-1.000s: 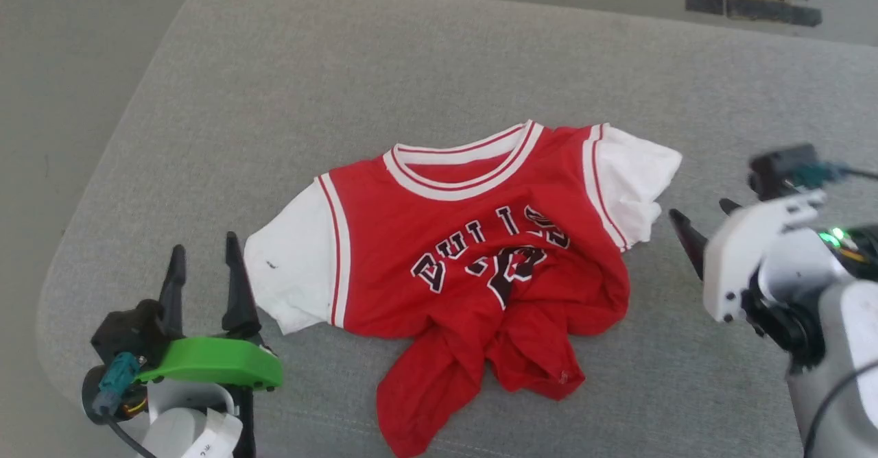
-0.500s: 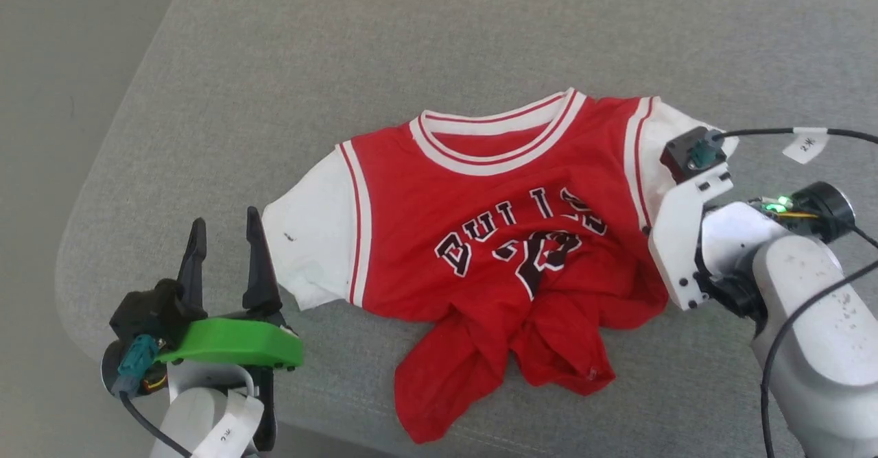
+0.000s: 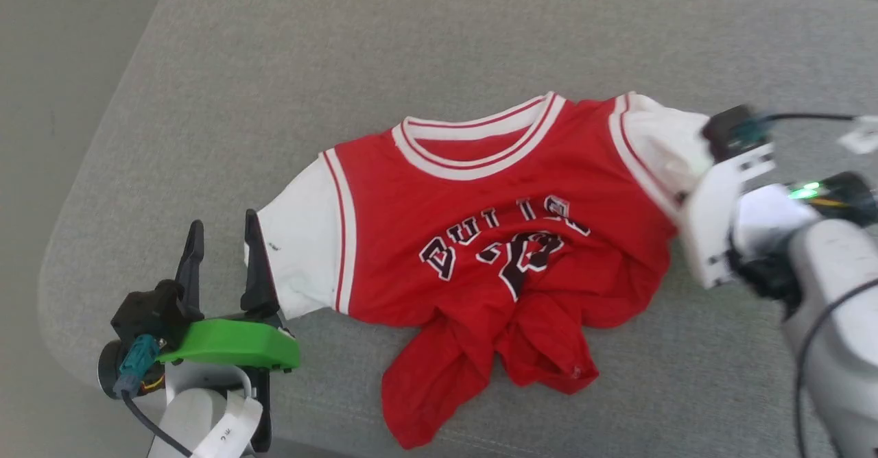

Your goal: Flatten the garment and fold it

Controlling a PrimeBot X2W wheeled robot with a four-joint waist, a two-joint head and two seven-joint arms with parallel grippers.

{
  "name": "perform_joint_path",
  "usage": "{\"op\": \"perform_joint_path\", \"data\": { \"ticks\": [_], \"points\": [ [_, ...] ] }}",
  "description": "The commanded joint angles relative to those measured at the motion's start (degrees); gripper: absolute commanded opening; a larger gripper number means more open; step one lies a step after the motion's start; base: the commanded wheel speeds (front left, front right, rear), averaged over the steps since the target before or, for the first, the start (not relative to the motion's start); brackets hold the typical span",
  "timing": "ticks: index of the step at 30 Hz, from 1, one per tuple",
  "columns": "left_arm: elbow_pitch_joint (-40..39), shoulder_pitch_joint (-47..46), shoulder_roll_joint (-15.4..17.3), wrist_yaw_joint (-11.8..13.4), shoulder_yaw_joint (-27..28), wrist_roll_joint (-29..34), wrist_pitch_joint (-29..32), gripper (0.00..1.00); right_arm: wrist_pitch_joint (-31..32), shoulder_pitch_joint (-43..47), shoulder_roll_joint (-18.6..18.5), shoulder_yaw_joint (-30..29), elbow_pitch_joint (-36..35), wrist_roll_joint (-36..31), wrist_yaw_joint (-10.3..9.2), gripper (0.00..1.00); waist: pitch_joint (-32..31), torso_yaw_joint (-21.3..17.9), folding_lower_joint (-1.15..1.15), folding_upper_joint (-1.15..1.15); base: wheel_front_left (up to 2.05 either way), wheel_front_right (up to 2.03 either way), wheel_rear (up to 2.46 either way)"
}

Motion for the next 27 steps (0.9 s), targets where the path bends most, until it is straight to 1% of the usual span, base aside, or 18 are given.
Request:
{"op": "perform_joint_path", "data": {
  "ticks": [1, 5, 8, 11, 13, 17, 22, 23, 24, 27],
  "points": [
    [0.31, -0.16, 0.15, -0.36, 0.33, 0.29, -0.26, 1.0, -1.12, -0.08, -0.79, -1.72, -0.6, -0.45, -0.11, 0.0, -2.32, -2.23, 0.0, 0.0, 0.0, 0.0, 0.0],
    [0.61, 0.28, 0.4, -0.59, 0.36, 0.37, -0.26, 1.0, -2.17, 0.74, -2.39, -8.2, -3.36, -1.83, -0.11, 0.0, -4.21, -4.12, 0.0, 0.0, 0.0, 0.0, 0.0],
    [0.82, 0.12, 0.53, -0.76, 0.15, 0.33, -0.26, 1.0, -1.24, 4.11, -3.96, -13.31, -6.33, -4.07, -0.11, 0.0, -5.01, -5.11, 0.0, 0.0, 0.0, 0.0, 0.0],
    [0.83, 0.1, 0.55, -0.62, 0.05, 0.24, -0.2, 1.0, 0.4, 8.83, -3.93, -17.01, -8.12, -4.71, -0.11, 0.0, -5.4, -5.92, 0.0, 0.0, 0.0, 0.0, 0.0],
    [0.85, 0.24, 0.67, -0.58, 0.04, 0.11, -0.07, 1.0, 1.72, 12.83, -2.92, -18.32, -8.68, -4.56, -0.11, 0.0, -5.52, -6.34, 0.0, 0.0, 0.0, 0.0, 0.0],
    [1.09, 0.31, 0.89, -0.64, -0.02, -0.32, 0.36, 1.0, 3.71, 20.15, 0.85, -19.45, -8.41, -3.42, -0.11, 0.0, -5.35, -6.88, 0.0, 0.0, 0.0, 0.0, 0.0],
    [1.07, 0.14, 0.98, -0.46, -0.26, -0.5, 0.69, 1.0, 2.37, 23.69, 5.24, -21.33, -7.99, -1.81, -0.11, 0.0, -5.01, -6.96, 0.0, 0.0, 0.0, 0.0, 0.0],
    [1.12, 0.16, 1.03, -0.42, -0.27, -0.58, 0.85, 1.0, 1.17, 23.79, 6.11, -22.08, -8.27, -1.48, -0.11, 0.44, -5.03, -7.05, 0.0, 0.0, 0.0, 0.0, 0.0],
    [1.17, 0.18, 1.07, -0.4, -0.28, -0.65, 0.91, 1.0, 0.18, 23.85, 6.63, -22.59, -8.47, -1.39, -0.11, 1.0, -5.13, -7.11, 0.0, 0.0, 0.0, 0.0, 0.0],
    [1.54, 0.4, 1.23, -0.38, -0.41, -0.8, 1.17, 1.0, -3.71, 23.94, 8.5, -25.06, -9.98, -0.23, -0.11, 1.0, -5.89, -7.25, 0.0, 0.0, 0.0, 0.0, 0.0]
  ]
}}
